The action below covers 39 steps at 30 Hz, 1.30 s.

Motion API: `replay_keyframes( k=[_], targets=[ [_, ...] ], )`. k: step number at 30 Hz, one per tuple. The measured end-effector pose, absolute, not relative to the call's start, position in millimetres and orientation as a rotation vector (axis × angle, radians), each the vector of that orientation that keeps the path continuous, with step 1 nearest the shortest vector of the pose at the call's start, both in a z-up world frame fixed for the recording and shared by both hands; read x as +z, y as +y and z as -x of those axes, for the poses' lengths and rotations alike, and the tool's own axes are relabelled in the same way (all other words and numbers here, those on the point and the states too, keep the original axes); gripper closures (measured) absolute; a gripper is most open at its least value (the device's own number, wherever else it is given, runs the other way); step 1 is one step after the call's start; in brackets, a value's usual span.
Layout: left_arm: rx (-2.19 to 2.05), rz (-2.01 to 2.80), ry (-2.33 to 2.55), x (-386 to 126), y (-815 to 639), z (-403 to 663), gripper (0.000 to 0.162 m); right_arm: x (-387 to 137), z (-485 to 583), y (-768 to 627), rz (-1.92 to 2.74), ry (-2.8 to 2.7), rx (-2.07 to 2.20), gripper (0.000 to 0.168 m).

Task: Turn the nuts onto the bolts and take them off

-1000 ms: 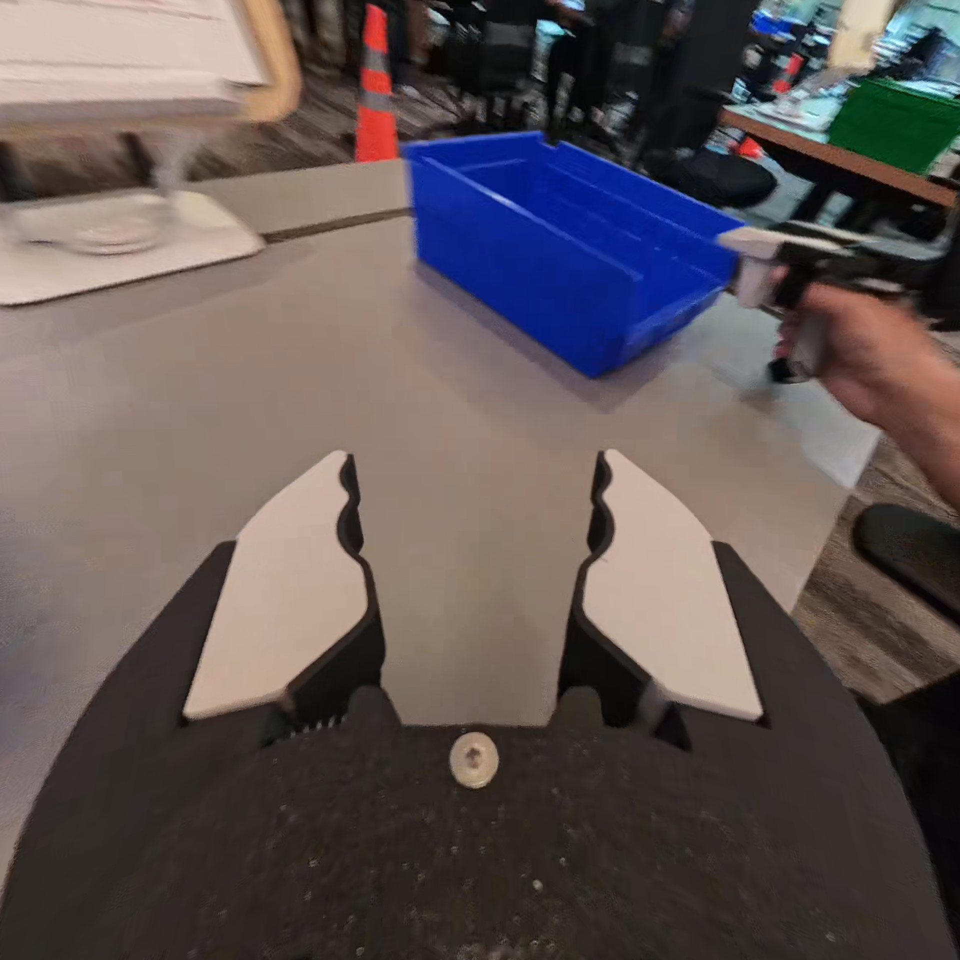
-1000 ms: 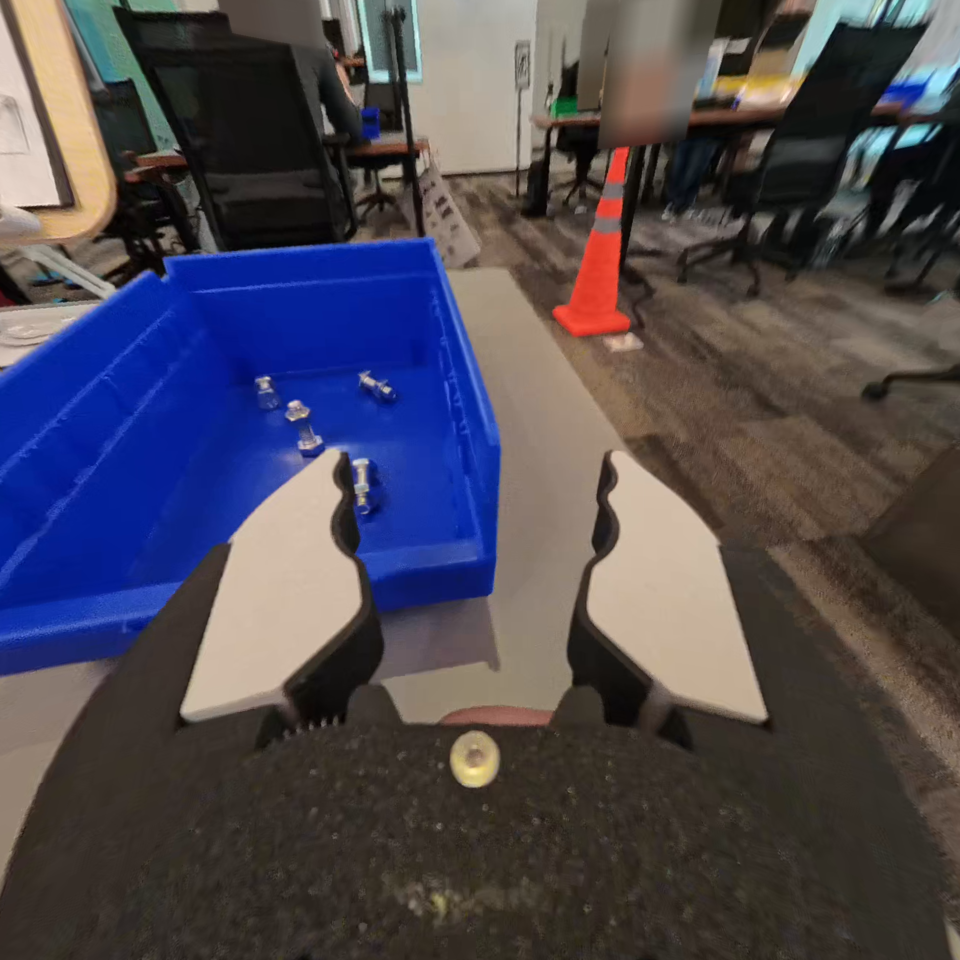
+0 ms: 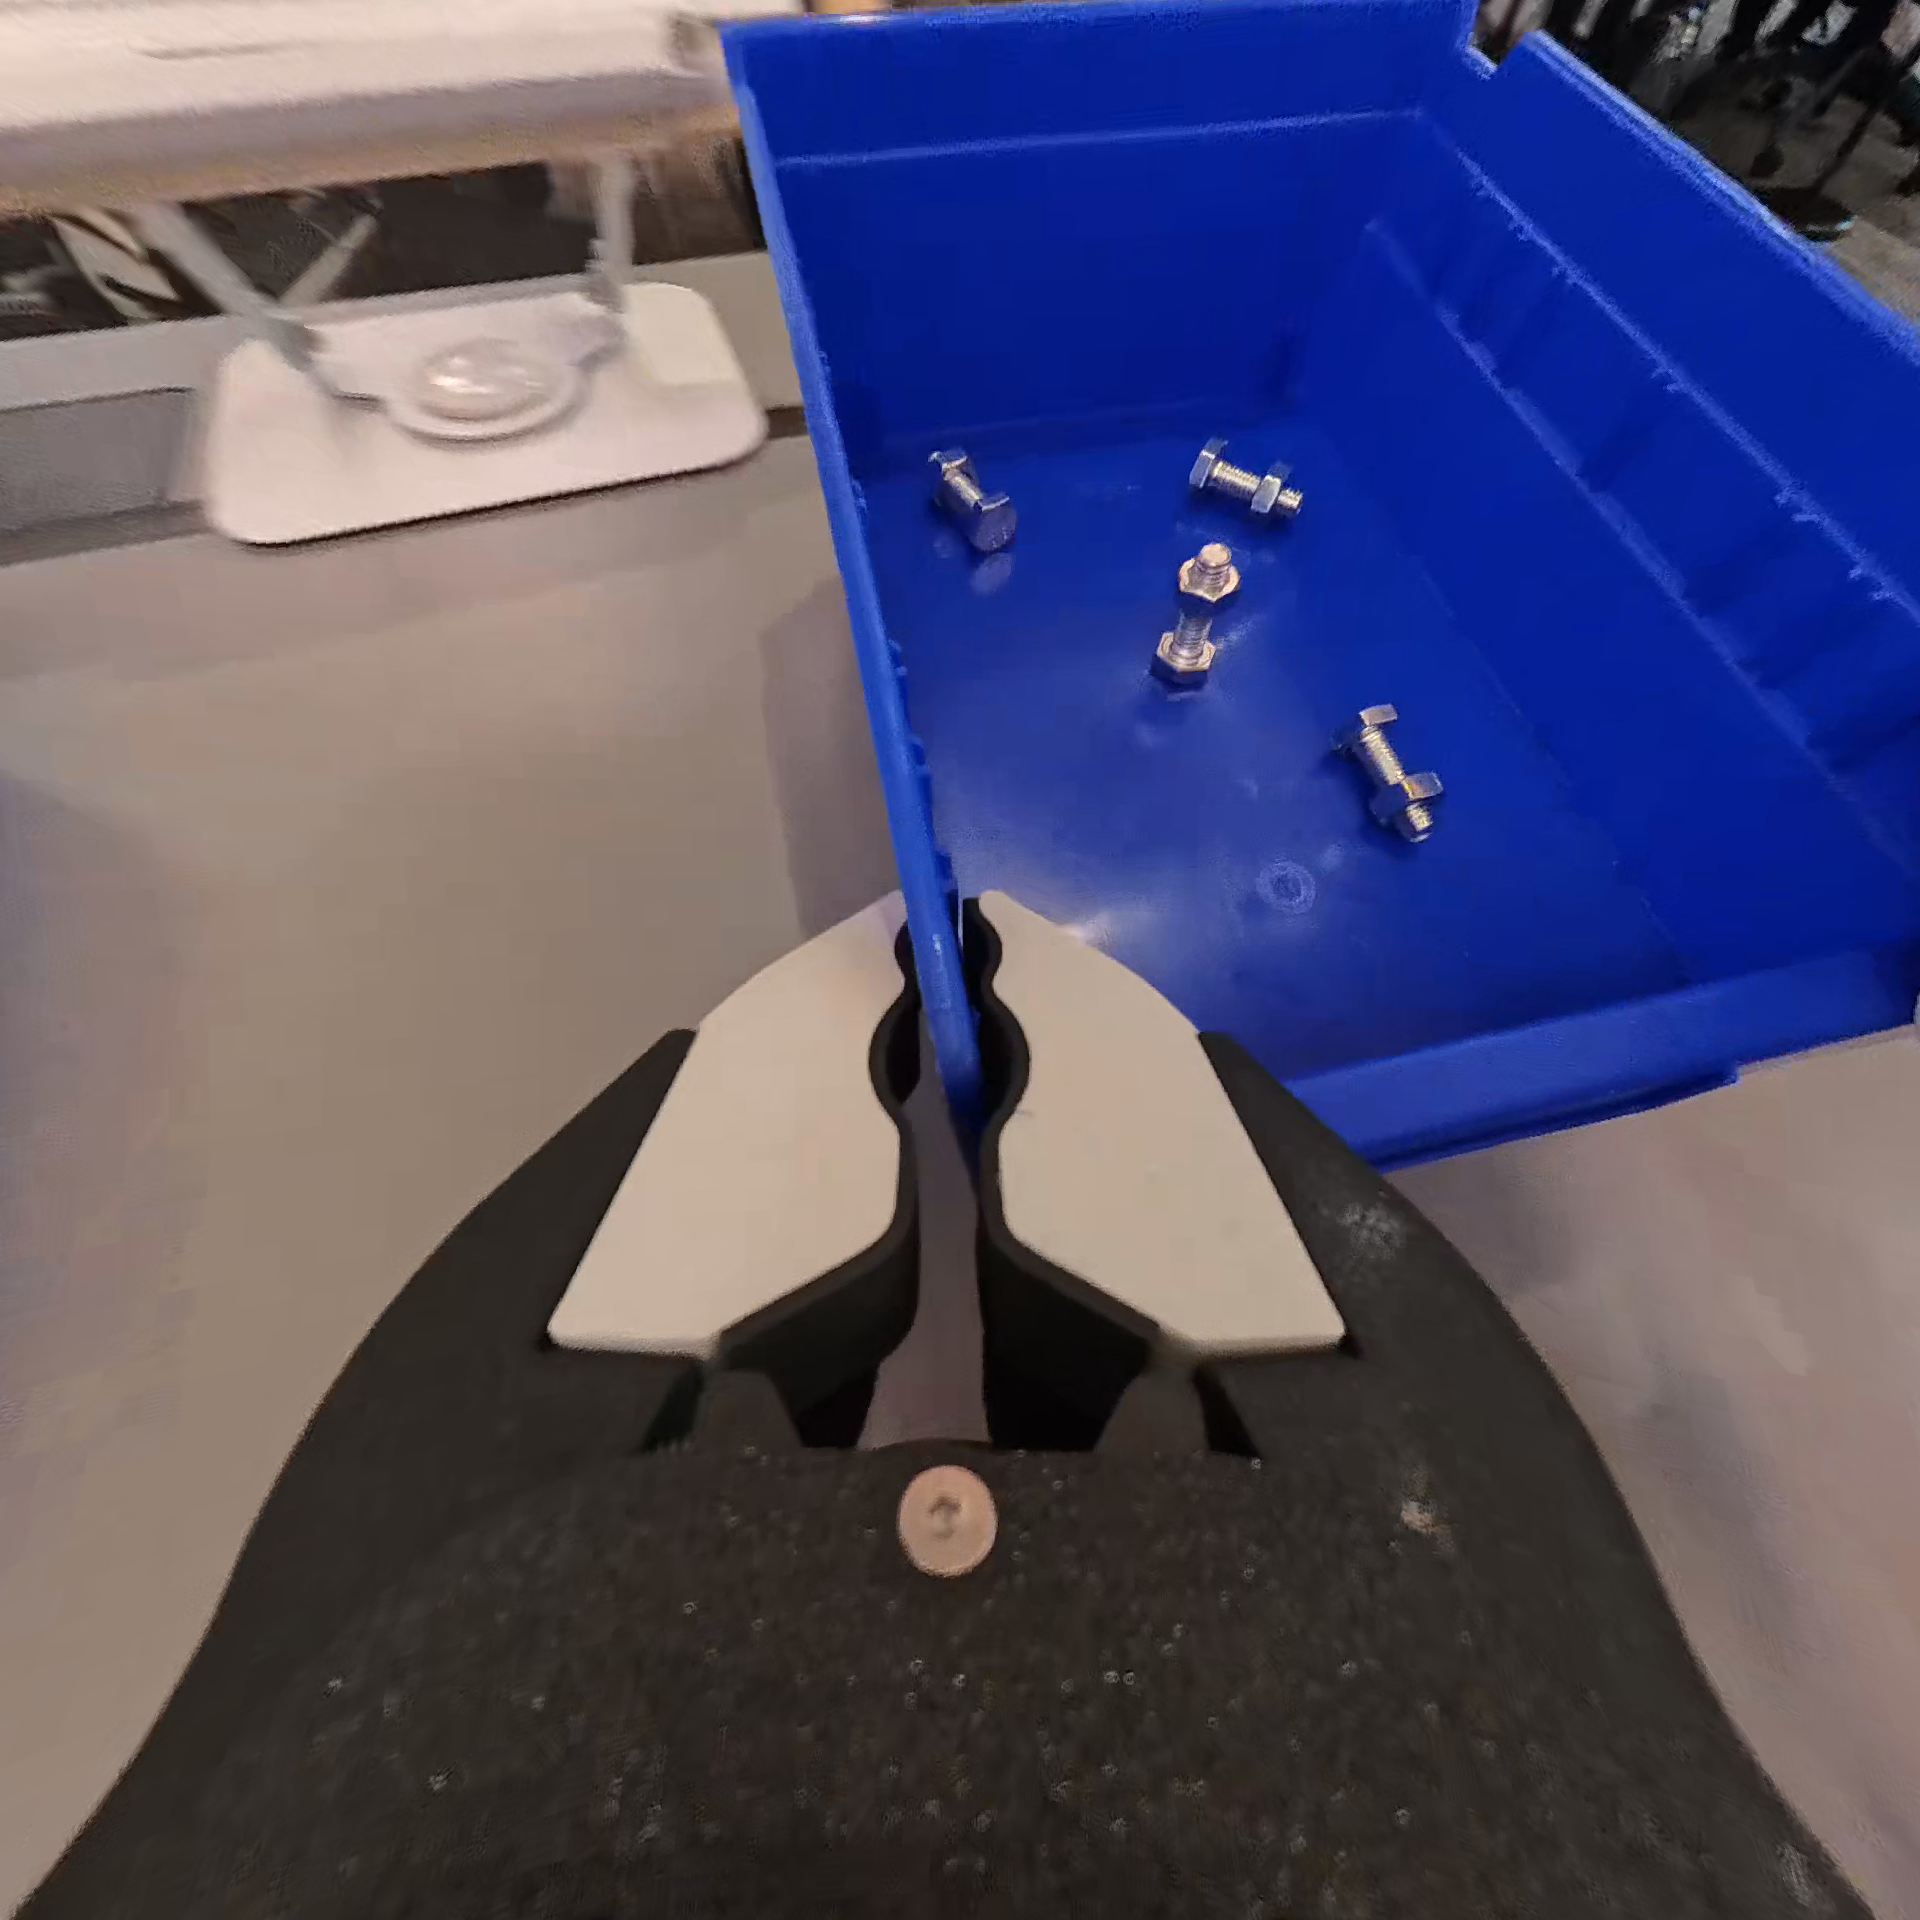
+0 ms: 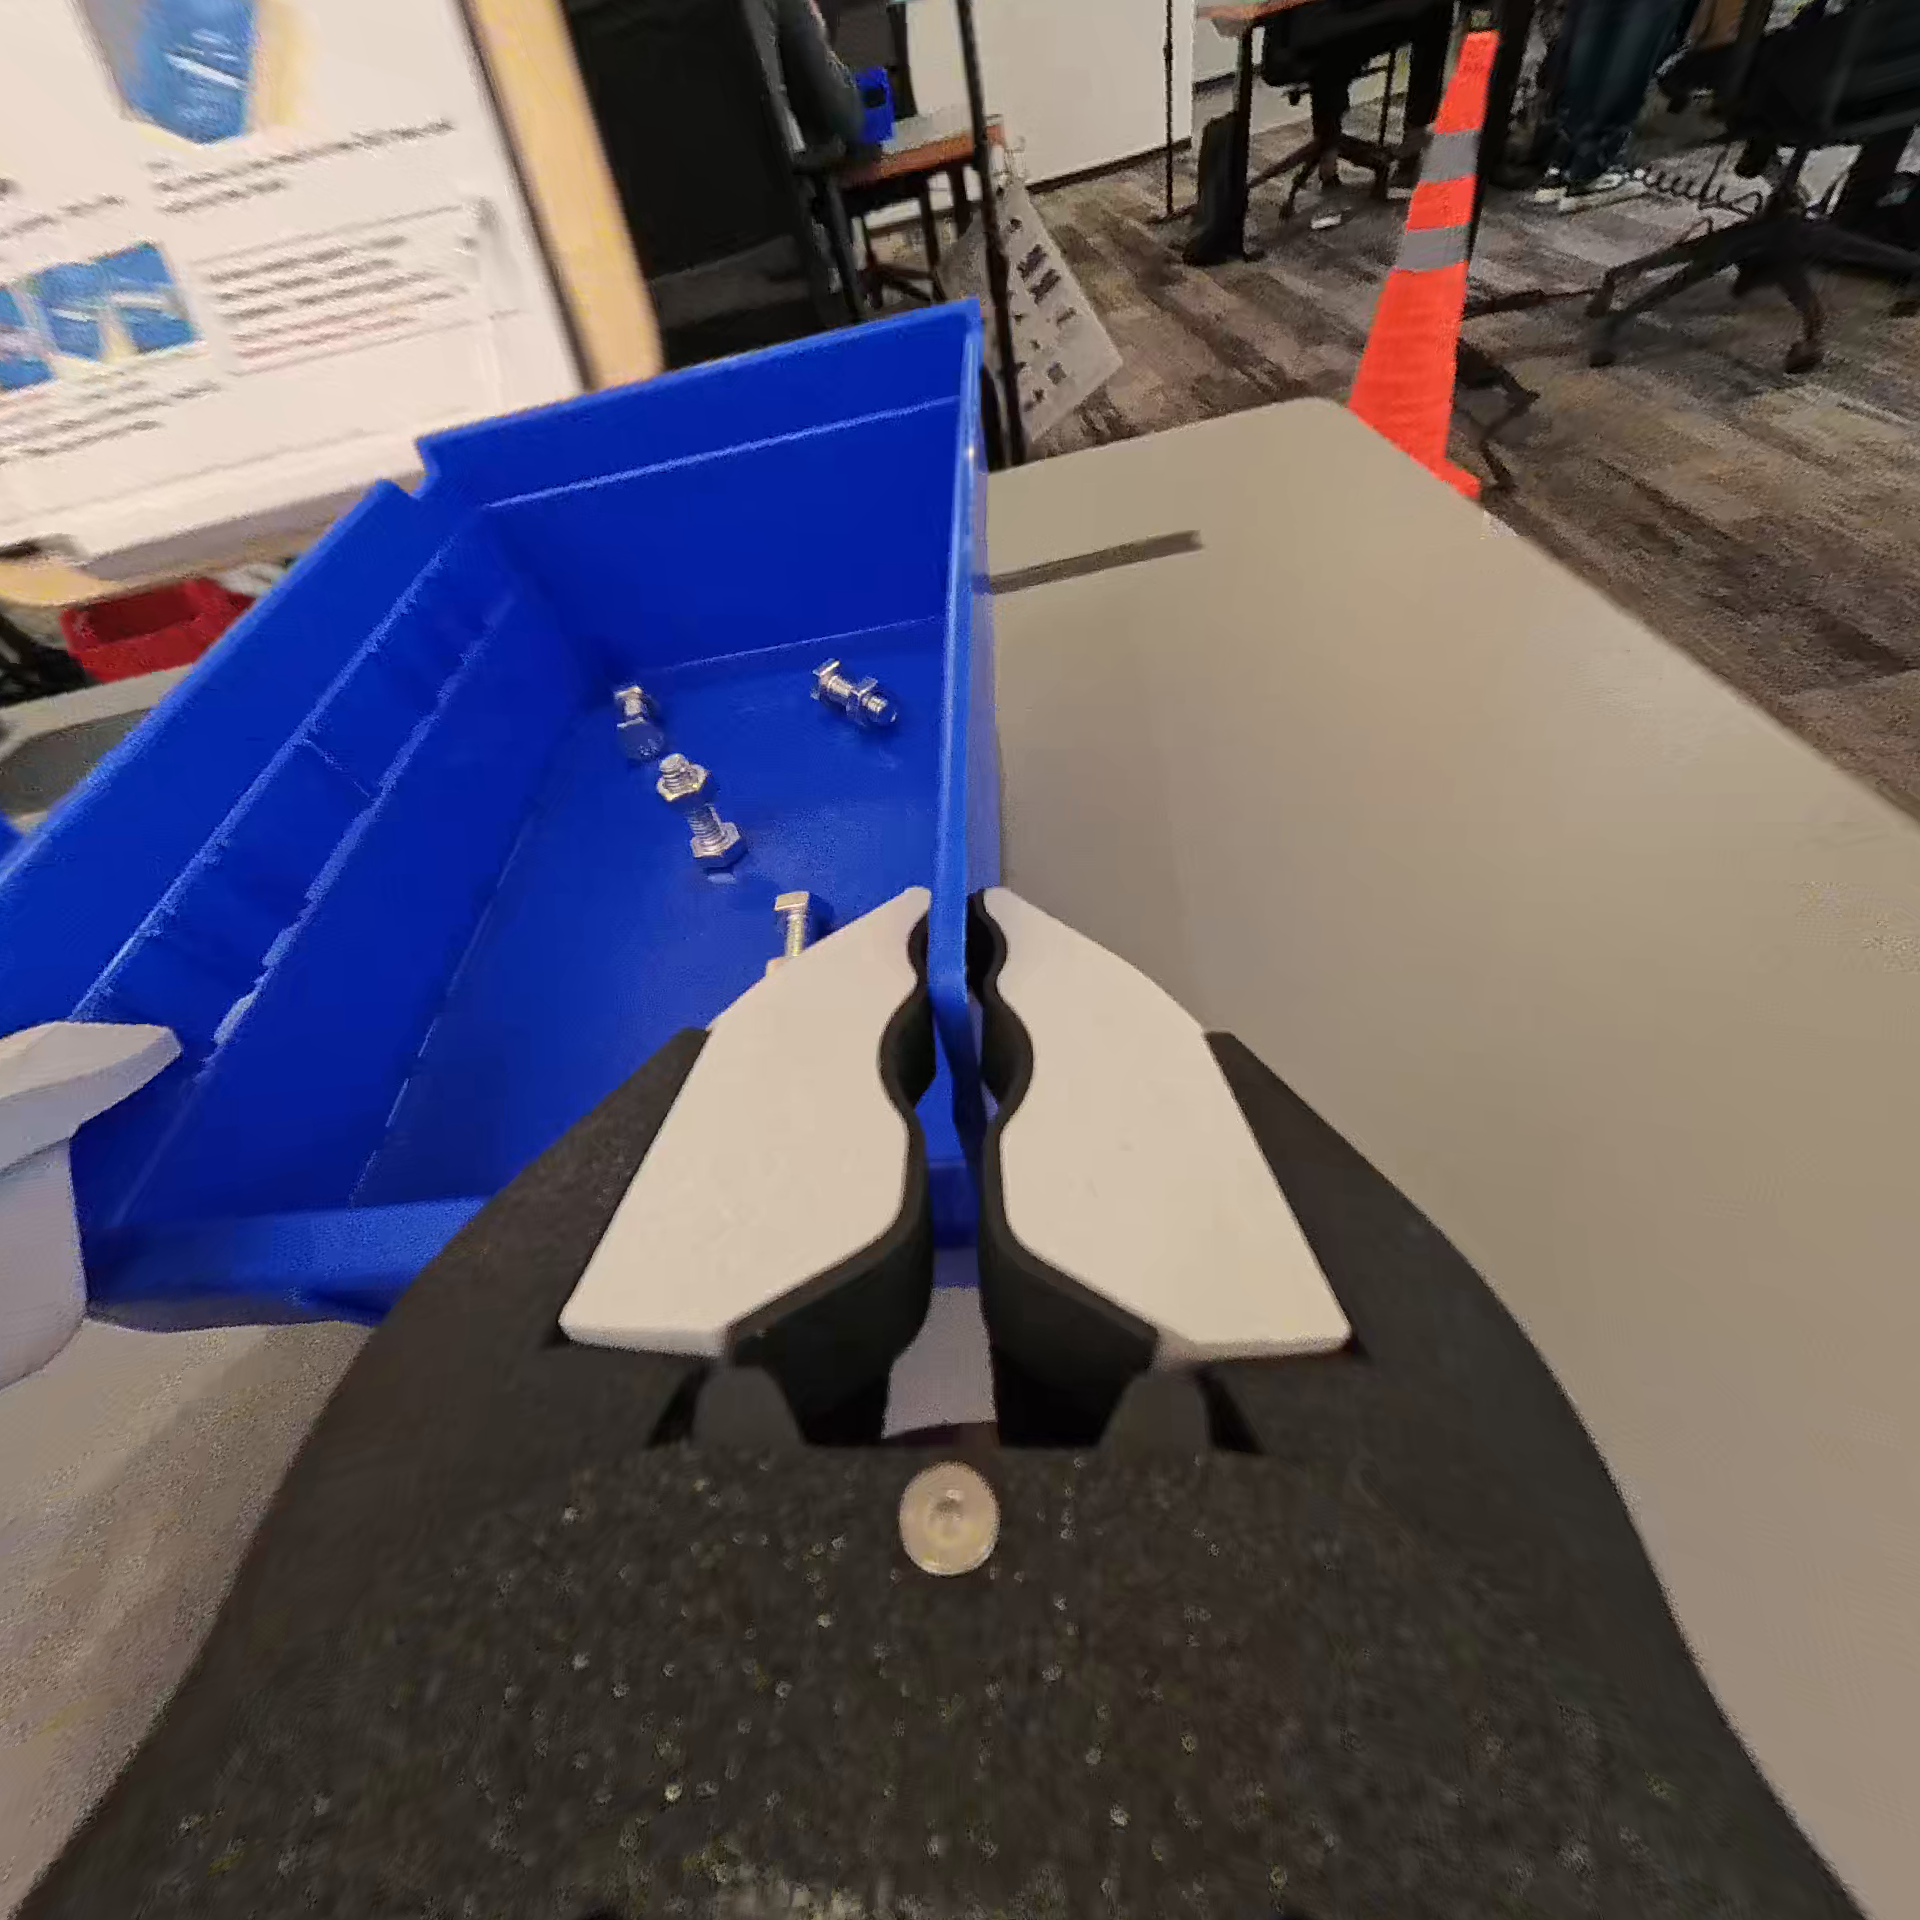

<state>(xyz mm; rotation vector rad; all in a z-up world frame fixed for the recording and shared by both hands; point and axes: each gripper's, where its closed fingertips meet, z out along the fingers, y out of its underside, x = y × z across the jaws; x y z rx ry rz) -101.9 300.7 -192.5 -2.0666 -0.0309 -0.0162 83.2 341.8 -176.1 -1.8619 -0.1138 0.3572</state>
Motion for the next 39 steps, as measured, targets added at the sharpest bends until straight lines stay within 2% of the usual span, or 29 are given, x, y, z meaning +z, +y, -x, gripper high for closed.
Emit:
replay_keyframes(
  k=[10,20,22,24,25,28,30,32,39],
  targets=[
    [0.160,2.054,-0.179,-184,203,259,0.159,-184,83,275,1.875,-0.263,0.474,0.165],
    [0.071,2.086,-0.240,-220,193,292,0.156,-211,118,267,1.892,-0.309,0.491,0.161],
    [0.021,2.094,-0.197,-220,189,285,0.146,-209,120,263,1.874,-0.358,0.511,0.149],
    [-0.082,2.092,-0.182,-213,173,275,0.110,-197,111,255,1.835,-0.368,0.528,0.125],
    [-0.134,2.078,-0.161,-205,160,269,0.104,-185,106,248,1.778,-0.390,0.541,0.122],
    [-0.254,2.039,-0.126,-184,114,270,0.098,-138,99,212,1.519,-0.527,0.585,0.108],
    [-0.234,2.038,-0.154,-182,84,297,0.093,-113,106,185,1.384,-0.607,0.625,0.116],
    [-0.145,2.042,-0.225,-187,64,348,0.087,-102,127,156,1.319,-0.723,0.690,0.115],
    [0.059,2.020,-0.501,-194,64,520,0.081,-148,219,47,1.398,-1.145,1.053,0.105]
  ],
)
